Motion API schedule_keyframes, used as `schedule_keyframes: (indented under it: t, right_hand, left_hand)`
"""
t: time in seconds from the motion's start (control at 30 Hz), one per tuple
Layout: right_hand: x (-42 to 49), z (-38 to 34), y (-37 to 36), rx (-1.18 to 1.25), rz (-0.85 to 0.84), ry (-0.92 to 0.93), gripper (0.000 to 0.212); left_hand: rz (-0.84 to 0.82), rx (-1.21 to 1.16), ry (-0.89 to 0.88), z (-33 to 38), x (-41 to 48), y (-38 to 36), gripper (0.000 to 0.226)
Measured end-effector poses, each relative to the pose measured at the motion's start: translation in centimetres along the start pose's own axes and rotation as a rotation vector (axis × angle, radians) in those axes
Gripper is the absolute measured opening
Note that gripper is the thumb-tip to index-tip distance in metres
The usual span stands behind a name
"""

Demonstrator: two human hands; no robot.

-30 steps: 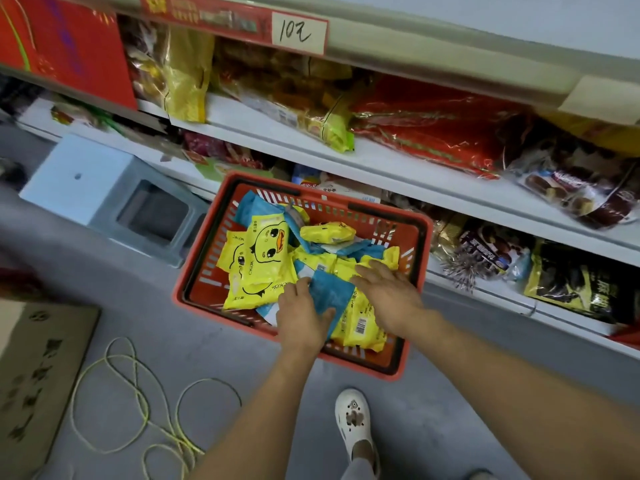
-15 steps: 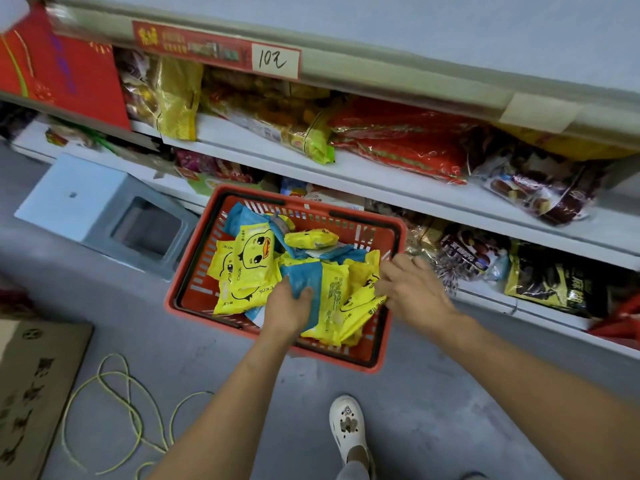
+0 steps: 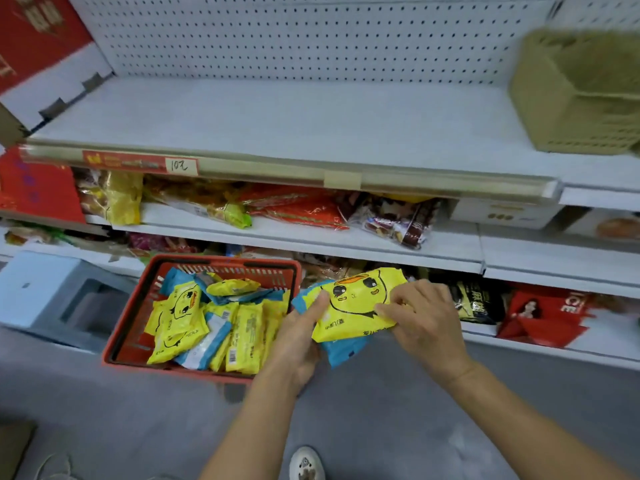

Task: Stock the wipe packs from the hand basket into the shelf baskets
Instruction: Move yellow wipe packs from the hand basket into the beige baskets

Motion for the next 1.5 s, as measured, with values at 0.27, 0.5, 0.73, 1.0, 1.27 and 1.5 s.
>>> schedule_keyframes:
  t: [0.27,0.5,0.73,1.0,1.27,1.5]
  right_hand:
    - [-7.7,13.5,10.8,0.697,-0.169,-1.105,0.064]
    - [-9.1,22.3,17.6,0.908,-0.119,-1.469,0.026]
    - [-5.2,27.8,20.3,0.982,-0.191,-1.452,0.025]
    - [3.6,38.0,18.9,0.929,-0.018,-1.34,0.013]
    - [13.2,50.3,17.1,0.743,0.32,-1.343,0.004]
    - [17.7,57.6,12.0,0.312,0.149,-1.299,0.013]
  left_hand:
    - [-0.04,0.099,-0.268,-2.0,-5.6,-13.8,0.033]
    - [-0.148,0.273,-0.361,-2.9,-9.8,-25.1,0.033]
    - [-0.246,0.395,-0.504,1.9,-10.3,-33.9,0.024]
    - [-0.263,0.351,-0.533,9.1,-4.2,-41.5,0.027]
    - [-0.155,0.248,-0.519,18.4,4.7,-46.9,0.014]
    - [-0.117,0.22,-0.44,21.3,10.4,-49.2,0.013]
Point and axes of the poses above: each hand's wrist, its own x-axis towards the middle knuckle, its own y-axis out of the back of the hand, z = x × y, the point moved 10 cm from there along x, towards the middle knuckle, and after that the axes turned 8 degrees about z, right-handed, at the moved point
